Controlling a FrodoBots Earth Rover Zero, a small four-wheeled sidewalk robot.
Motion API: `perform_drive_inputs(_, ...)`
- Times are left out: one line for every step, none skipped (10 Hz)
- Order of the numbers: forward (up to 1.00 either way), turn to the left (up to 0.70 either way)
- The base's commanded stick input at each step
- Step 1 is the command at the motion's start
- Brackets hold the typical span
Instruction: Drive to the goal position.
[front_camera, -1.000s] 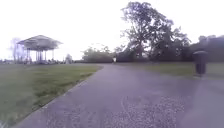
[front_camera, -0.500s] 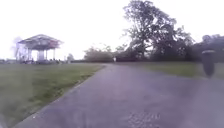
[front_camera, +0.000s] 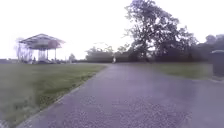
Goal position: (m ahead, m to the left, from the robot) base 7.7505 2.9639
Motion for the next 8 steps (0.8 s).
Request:
perform_drive_inputs(0.7, -0.35)
perform_drive_inputs(0.7, -0.35)
perform_drive_inputs(0.7, -0.33)
perform_drive_inputs(0.7, -0.26)
perform_drive_inputs(0.7, -0.2)
perform_drive_inputs(0.7, 0.0)
perform_drive_inputs(0.7, 0.0)
perform_drive_inputs(0.7, 0.0)
